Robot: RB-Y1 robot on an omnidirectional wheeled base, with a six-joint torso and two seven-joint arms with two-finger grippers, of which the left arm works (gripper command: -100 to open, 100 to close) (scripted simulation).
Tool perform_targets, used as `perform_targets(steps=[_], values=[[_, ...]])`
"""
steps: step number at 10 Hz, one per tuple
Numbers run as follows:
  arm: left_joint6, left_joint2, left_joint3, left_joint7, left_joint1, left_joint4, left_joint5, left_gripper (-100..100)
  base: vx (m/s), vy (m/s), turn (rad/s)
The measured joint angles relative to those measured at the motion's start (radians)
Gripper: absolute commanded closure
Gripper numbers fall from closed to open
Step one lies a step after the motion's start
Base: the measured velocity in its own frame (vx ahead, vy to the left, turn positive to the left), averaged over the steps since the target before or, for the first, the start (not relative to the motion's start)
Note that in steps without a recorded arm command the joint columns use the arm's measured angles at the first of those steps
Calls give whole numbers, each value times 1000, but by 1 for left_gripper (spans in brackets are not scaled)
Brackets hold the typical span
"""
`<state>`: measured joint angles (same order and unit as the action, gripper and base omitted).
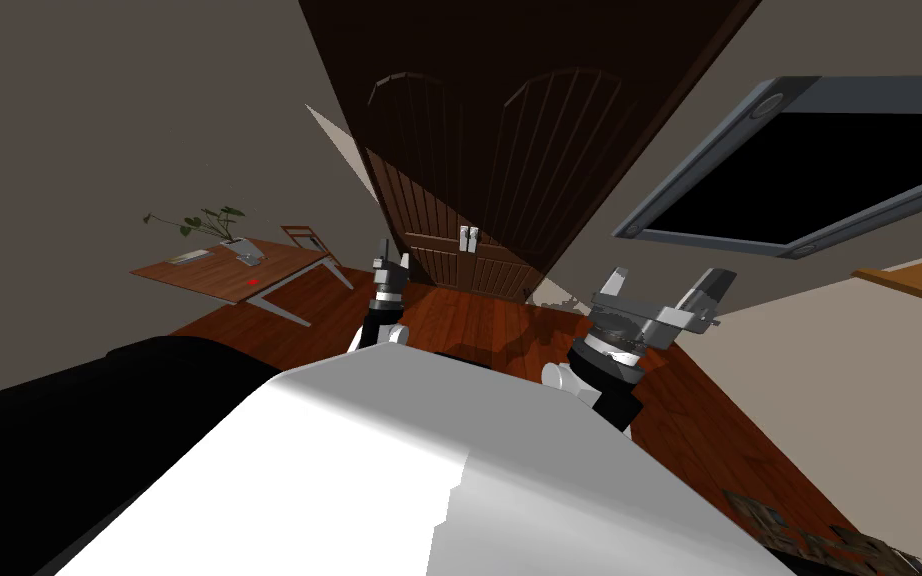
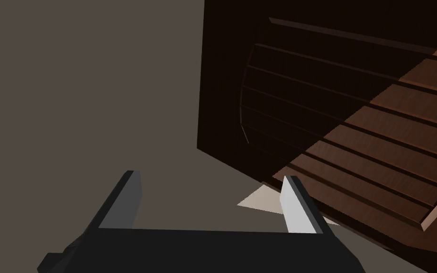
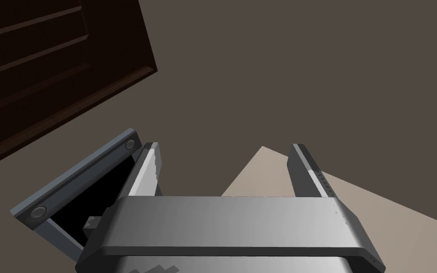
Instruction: Pull the door open
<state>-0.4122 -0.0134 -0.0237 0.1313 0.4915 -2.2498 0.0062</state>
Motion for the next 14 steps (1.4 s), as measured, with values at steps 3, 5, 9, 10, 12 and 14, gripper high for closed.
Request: perform_targets(steps=[3, 5, 9, 10, 12, 14], values=[[10, 22, 11, 0, -22, 50, 2, -100, 161, -2, -36], [13, 34, 17, 1, -35, 86, 3, -100, 147, -15, -34], [24, 60, 39, 4, -76, 170, 9, -100, 132, 8, -42], [26, 68, 45, 5, -83, 194, 11, -100, 133, -7, -46], [30, 80, 53, 7, -95, 233, 13, -100, 112, -12, -36], [32, 89, 60, 8, -110, 270, 15, -100, 92, -3, -37]])
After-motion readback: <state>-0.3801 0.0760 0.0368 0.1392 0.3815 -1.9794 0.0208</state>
